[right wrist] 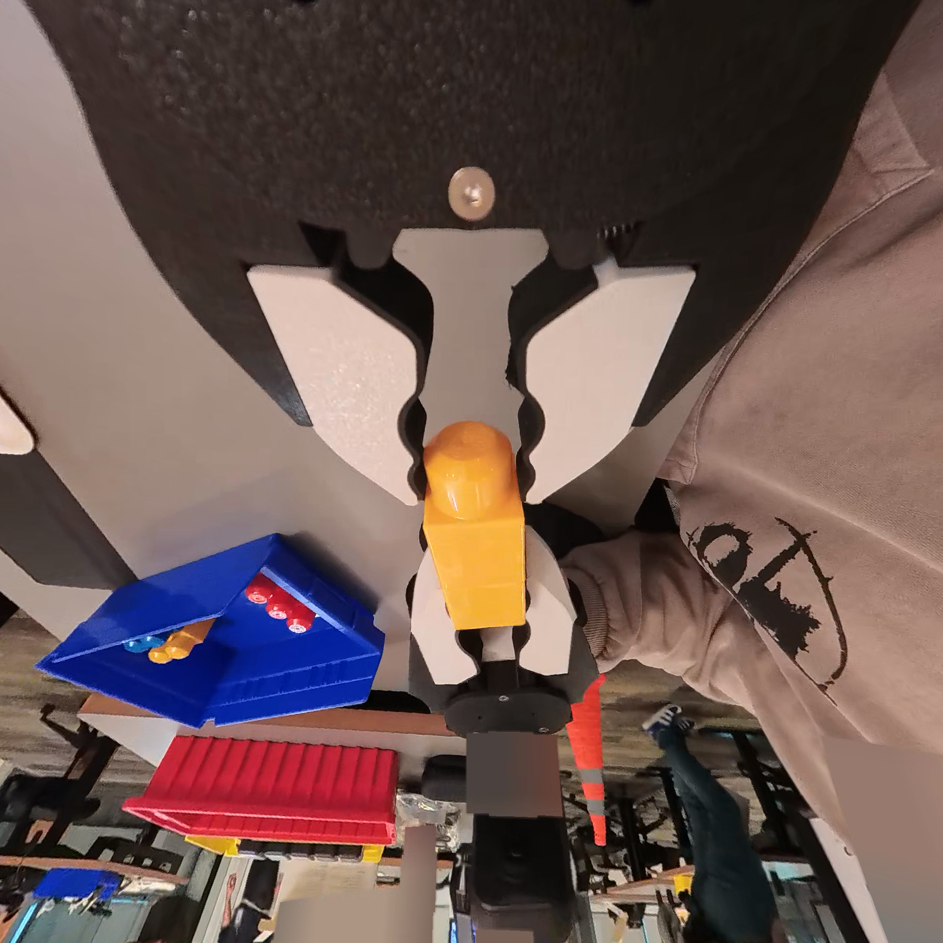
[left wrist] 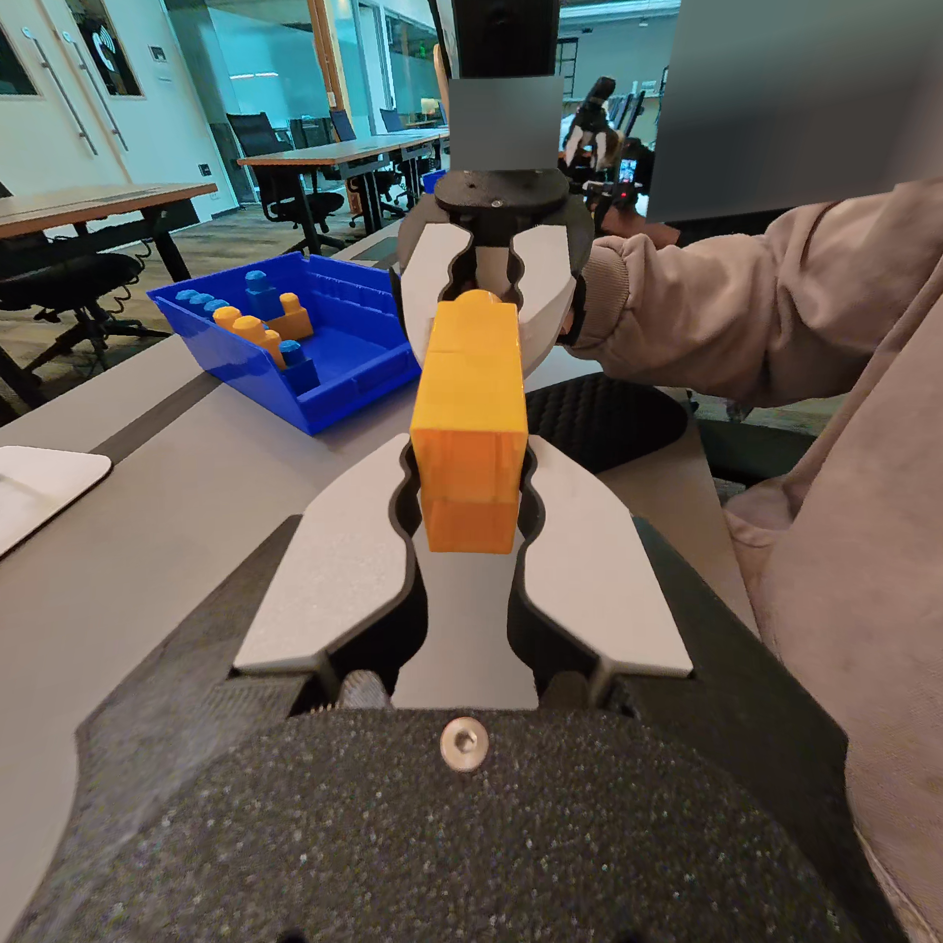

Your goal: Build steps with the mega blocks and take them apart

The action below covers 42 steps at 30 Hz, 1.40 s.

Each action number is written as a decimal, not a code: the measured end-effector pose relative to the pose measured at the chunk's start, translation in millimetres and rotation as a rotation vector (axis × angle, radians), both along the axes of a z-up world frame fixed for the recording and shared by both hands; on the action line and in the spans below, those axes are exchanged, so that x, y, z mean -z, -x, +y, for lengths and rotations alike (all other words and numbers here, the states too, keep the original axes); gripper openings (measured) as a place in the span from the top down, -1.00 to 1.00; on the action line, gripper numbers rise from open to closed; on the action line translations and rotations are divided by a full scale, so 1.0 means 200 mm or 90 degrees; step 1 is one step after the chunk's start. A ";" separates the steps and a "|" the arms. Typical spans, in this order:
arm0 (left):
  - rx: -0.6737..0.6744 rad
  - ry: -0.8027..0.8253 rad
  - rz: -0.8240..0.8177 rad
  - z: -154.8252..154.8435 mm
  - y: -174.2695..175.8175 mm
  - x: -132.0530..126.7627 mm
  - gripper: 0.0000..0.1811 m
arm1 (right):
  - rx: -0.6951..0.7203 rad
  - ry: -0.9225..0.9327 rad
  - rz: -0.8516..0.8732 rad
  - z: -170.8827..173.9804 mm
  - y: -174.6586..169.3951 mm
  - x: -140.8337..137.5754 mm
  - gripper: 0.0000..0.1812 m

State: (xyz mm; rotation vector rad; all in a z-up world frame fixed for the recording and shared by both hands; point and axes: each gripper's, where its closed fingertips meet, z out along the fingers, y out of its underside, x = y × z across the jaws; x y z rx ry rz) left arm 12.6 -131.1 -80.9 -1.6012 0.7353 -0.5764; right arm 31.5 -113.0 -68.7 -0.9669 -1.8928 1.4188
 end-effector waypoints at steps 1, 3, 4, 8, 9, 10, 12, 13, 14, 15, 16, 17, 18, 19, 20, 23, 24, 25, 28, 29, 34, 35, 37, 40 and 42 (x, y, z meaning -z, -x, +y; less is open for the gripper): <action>0.000 -0.001 0.005 0.00 0.00 0.01 0.59 | 0.002 0.000 0.000 0.00 0.00 0.01 0.63; 0.004 0.001 0.008 0.00 -0.01 0.01 0.59 | 0.004 -0.004 0.003 0.00 -0.01 0.01 0.63; 0.007 0.004 0.007 0.00 -0.01 0.01 0.59 | 0.005 -0.008 0.004 0.00 -0.02 0.01 0.63; 0.015 -0.008 -0.015 0.00 -0.02 -0.02 0.59 | 0.015 -0.007 0.017 0.00 -0.02 0.00 0.63; 0.017 -0.015 -0.026 0.00 -0.02 -0.03 0.59 | 0.022 0.002 0.024 0.00 -0.02 -0.02 0.63; 0.018 -0.021 -0.039 0.01 -0.02 -0.04 0.59 | 0.030 0.009 0.031 0.00 -0.02 -0.03 0.63; 0.015 -0.029 -0.062 0.01 -0.01 -0.06 0.59 | 0.048 0.022 0.044 0.01 -0.02 -0.04 0.52; 0.014 -0.032 -0.071 0.02 -0.01 -0.06 0.59 | 0.054 0.029 0.046 0.02 -0.03 -0.04 0.51; 0.016 -0.035 -0.079 0.02 -0.01 -0.07 0.59 | 0.058 0.040 0.054 0.02 -0.04 -0.05 0.51; 0.019 -0.037 -0.084 0.02 -0.01 -0.07 0.59 | 0.061 0.058 0.066 0.03 -0.05 -0.07 0.53; 0.021 -0.038 -0.086 0.02 -0.02 -0.07 0.59 | 0.061 0.079 0.078 0.03 -0.06 -0.09 0.57; 0.023 -0.038 -0.088 0.02 -0.02 -0.07 0.59 | 0.064 0.096 0.088 0.04 -0.07 -0.10 0.62; 0.028 -0.038 -0.091 0.02 -0.03 -0.07 0.59 | 0.066 0.106 0.100 0.05 -0.08 -0.12 0.66; 0.034 -0.039 -0.096 0.01 -0.05 -0.07 0.59 | 0.058 0.116 0.105 0.04 -0.10 -0.13 0.68; 0.036 -0.041 -0.099 0.01 -0.05 -0.07 0.59 | 0.056 0.121 0.109 0.04 -0.11 -0.14 0.69; 0.004 -0.064 -0.116 0.04 -0.05 -0.08 0.56 | 0.064 0.105 0.100 0.05 -0.12 -0.16 0.69; -0.016 -0.067 -0.117 0.05 -0.03 -0.08 0.49 | 0.072 0.085 0.092 0.08 -0.13 -0.17 0.69; -0.029 -0.065 -0.117 0.06 0.00 -0.08 0.53 | 0.088 0.057 0.079 0.13 -0.15 -0.18 0.69; -0.089 -0.082 -0.124 0.07 0.11 -0.08 0.73 | 0.186 -0.064 0.010 0.44 -0.25 -0.25 0.69; -0.118 -0.090 -0.126 0.08 0.15 -0.09 0.79 | 0.234 -0.114 -0.023 0.59 -0.29 -0.26 0.69; -0.263 -0.144 -0.143 0.10 0.37 -0.13 1.00 | 0.410 -0.266 -0.263 1.40 -0.53 -0.22 0.69; -0.279 -0.145 -0.143 0.11 0.39 -0.12 1.00 | 0.430 -0.280 -0.316 1.53 -0.57 -0.18 0.69; -0.300 -0.140 -0.143 0.11 0.42 -0.11 1.00 | 0.454 -0.292 -0.398 1.75 -0.64 -0.10 0.68; -0.325 -0.125 -0.136 0.12 0.46 -0.08 1.00 | 0.464 -0.284 -0.473 1.97 -0.66 0.05 0.69; -0.346 -0.116 -0.123 0.13 0.49 -0.05 1.00 | 0.462 -0.281 -0.508 2.07 -0.65 0.15 0.68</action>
